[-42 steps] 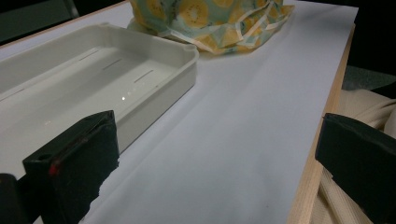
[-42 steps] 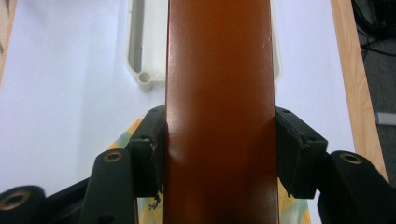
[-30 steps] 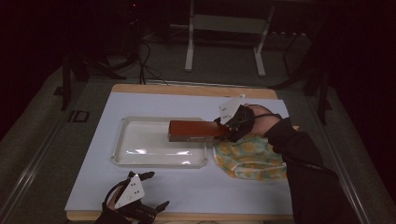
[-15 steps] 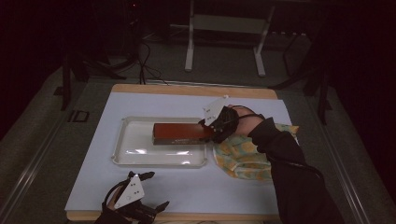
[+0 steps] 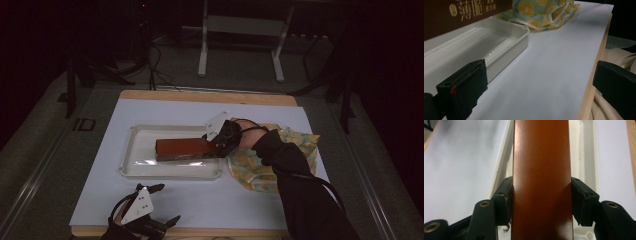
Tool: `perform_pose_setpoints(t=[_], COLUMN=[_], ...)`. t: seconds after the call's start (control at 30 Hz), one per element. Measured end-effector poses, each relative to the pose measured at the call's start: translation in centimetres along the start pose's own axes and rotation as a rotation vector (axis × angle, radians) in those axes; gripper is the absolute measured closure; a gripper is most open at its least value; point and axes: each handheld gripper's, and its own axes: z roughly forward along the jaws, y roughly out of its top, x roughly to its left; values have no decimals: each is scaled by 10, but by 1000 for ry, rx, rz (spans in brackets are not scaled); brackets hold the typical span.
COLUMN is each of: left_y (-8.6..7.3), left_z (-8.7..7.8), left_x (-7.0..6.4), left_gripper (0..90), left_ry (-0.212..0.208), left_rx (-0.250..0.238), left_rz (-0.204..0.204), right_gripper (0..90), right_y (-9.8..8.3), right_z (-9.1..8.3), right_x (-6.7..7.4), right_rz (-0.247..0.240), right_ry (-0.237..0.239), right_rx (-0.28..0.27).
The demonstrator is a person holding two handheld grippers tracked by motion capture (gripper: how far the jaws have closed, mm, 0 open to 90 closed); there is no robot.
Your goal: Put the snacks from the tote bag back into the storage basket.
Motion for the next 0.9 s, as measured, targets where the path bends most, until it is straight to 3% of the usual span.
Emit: perform_pose_setpoints(t=[0.47,0.9], left_y=[0,-1], left_z=[0,-1], left_x=[0,0], left_gripper=[0,0], left_ry=[2,1], left_rx=[2,3], left_rz=[0,2], right_gripper=[428,427], right_y=[-16,-26], right_z=[39,59], right_x=[-5,-5], right_rz=[9,48], right_ry=[8,28], right_rx=[75,107])
